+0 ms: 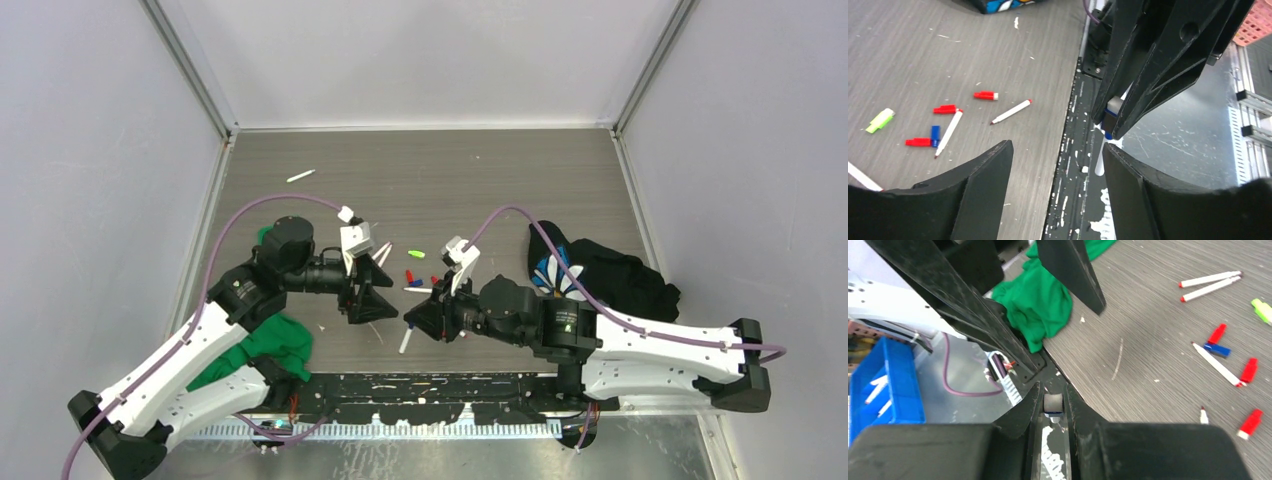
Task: Insert the pens into the pen caps
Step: Press the pen cap onto the pen, then place the pen at the center of the board.
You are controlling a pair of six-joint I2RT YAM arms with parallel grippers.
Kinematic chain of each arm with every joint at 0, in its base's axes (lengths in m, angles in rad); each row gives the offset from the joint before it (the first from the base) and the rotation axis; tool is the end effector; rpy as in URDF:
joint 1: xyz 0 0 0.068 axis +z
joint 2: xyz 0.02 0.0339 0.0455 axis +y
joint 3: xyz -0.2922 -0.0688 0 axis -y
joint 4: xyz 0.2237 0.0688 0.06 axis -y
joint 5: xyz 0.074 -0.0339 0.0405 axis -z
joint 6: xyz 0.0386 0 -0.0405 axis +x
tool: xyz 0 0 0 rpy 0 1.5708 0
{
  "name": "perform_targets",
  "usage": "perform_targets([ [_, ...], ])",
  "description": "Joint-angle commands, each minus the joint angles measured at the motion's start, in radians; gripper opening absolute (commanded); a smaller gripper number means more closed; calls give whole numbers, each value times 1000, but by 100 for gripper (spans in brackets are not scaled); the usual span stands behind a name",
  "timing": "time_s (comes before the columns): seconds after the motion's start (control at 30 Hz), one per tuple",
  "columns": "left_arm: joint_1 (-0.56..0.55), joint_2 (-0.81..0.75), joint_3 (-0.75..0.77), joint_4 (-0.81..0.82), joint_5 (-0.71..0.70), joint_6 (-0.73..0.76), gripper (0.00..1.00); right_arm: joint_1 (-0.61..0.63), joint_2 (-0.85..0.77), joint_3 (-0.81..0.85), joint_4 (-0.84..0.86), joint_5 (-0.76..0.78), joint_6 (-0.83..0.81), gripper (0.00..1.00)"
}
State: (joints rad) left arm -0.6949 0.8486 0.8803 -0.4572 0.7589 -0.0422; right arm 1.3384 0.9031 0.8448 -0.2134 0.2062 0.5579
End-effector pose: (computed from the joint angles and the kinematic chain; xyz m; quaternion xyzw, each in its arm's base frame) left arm 0.0916 -0.1110 0.3577 0.4404 0.6751 -0.4717 0.3574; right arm 0.0477 0.1671 0.3598 -0.2438 0.7563 0.4409 0.4174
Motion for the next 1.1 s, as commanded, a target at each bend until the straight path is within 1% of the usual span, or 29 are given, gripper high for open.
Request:
perform_targets([
  [0.0, 6, -19, 50, 56, -43, 41, 71, -20, -30, 63, -113, 102, -10, 0],
  [0.07, 8, -30, 60, 43, -79, 42, 75, -78, -19, 82, -180, 137, -15, 0],
  [0.13, 16, -54, 60, 46, -171, 27, 78, -172, 0, 81, -231, 136, -29, 0],
  [0.2, 42, -76, 50, 62, -313, -9, 85, -313, 25, 71, -271, 99, -55, 0],
  [0.23, 63, -81, 51, 59, -387, -25, 86, -382, 42, 67, -283, 77, -74, 0],
  [0.3, 121, -85, 56, 49, -541, -62, 97, -511, 87, 75, -300, 32, -111, 0],
  [0.33, 153, -85, 58, 42, -617, -77, 100, -566, 117, 85, -306, 22, -133, 0],
  [0.43, 209, -82, 62, 12, -826, -93, 98, -692, 236, 139, -339, 24, -199, 0],
  [0.5, 212, -86, 62, -17, -989, -89, 98, -785, 340, 180, -349, -36, -240, 0],
  [0.53, 212, -91, 58, -22, -1024, -90, 98, -819, 387, 200, -350, -75, -258, 0],
  [0.6, 211, -106, 44, -16, -1017, -90, 98, -864, 487, 253, -367, -97, -288, 0],
  [0.7, 212, -117, 29, 10, -948, -90, 98, -909, 643, 364, -420, -87, -333, 0],
  [0.83, 211, -91, 38, -3, -924, -95, 98, -982, 791, 464, -417, -147, -356, 1],
  [0.97, 212, -66, 46, -13, -921, -96, 98, -1037, 909, 535, -409, -147, -358, 16],
  [1.07, 212, -62, 44, -12, -915, -94, 98, -1060, 964, 571, -394, -137, -357, 34],
])
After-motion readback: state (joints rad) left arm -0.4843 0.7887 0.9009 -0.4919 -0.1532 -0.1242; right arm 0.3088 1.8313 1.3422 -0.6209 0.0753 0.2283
